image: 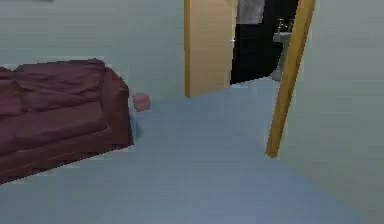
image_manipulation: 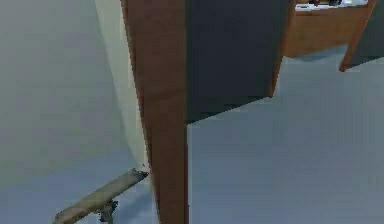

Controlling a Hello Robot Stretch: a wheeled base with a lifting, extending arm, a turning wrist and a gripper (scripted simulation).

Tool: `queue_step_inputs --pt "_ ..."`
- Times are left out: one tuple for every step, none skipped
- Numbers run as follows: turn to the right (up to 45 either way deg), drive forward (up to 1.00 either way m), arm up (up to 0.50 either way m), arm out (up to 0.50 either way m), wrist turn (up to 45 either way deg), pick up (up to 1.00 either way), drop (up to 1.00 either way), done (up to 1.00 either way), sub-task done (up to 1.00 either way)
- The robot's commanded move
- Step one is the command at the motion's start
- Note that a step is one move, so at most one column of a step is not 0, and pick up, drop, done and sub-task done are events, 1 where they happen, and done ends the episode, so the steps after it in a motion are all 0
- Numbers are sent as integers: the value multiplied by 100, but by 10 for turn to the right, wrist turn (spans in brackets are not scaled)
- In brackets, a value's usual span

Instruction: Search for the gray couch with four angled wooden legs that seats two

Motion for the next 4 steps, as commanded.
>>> queue_step_inputs --pt "-450 0 0 0 0 0 0 0 0" --pt "-60 0 0 0 0 0 0 0 0" --pt "0 5 0 0 0 0 0 0 0" --pt "360 0 0 0 0 0 0 0 0"
